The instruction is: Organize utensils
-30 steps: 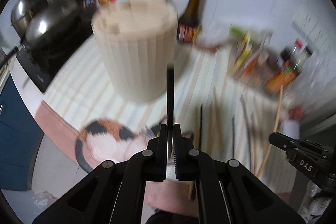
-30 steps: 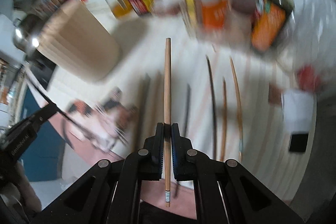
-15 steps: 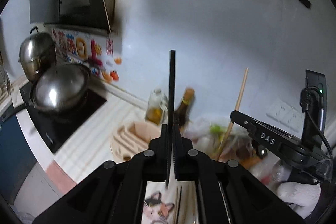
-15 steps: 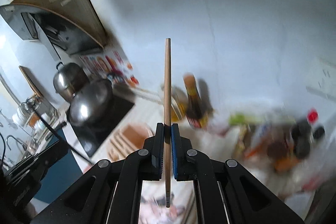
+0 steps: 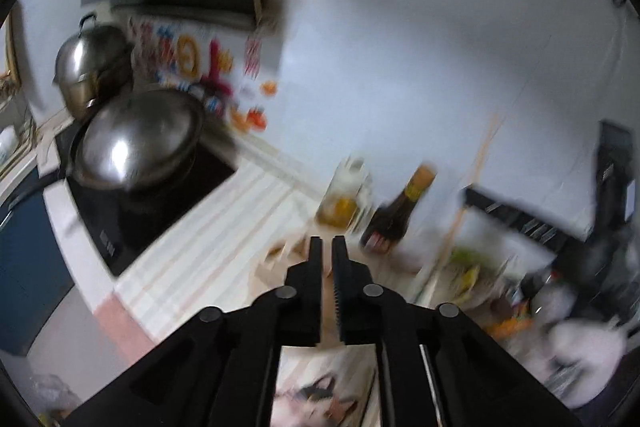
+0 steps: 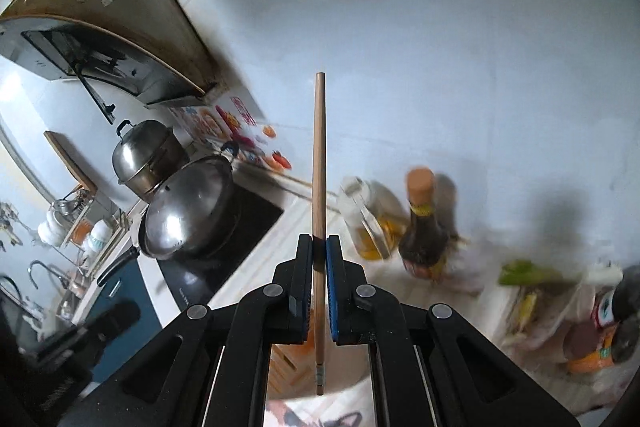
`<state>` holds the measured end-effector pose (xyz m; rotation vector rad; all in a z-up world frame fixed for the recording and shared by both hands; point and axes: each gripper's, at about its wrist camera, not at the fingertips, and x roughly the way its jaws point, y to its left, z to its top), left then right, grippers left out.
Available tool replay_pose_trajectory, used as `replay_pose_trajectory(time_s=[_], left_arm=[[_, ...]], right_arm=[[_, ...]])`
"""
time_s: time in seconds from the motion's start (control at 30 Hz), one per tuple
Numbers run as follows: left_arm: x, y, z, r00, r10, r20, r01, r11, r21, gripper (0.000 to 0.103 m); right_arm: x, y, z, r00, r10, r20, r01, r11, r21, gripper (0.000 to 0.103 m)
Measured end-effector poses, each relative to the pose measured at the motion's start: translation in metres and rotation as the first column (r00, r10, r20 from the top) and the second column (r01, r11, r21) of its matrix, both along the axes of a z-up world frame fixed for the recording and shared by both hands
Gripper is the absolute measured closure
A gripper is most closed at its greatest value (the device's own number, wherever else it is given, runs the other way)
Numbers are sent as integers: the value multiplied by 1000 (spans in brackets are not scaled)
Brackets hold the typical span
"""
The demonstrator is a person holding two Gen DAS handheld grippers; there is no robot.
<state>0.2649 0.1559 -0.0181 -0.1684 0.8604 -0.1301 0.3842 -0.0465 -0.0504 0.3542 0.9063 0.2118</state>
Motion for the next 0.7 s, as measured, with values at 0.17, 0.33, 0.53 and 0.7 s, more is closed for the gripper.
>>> replay_pose_trajectory(time_s=[0.17, 0.33, 0.53, 0.7], left_arm=[[-50, 12, -71, 995, -23, -97, 31, 996, 88, 23], [-95, 8, -166, 940, -139, -311, 180, 978, 107, 24], [-127, -40, -258, 770, -385, -510, 456, 890, 18, 25], [-146, -81, -281, 659, -510, -554, 615, 788, 7, 25]], right_arm=[[-63, -38, -32, 993, -82, -82, 82, 997, -4, 96], [-124, -52, -71, 972, -171, -164, 165, 985, -50, 96], [-178, -64, -129, 928, -271, -257, 262, 963, -67, 96], [-210, -81, -156, 892, -322, -317, 301, 947, -116, 96]])
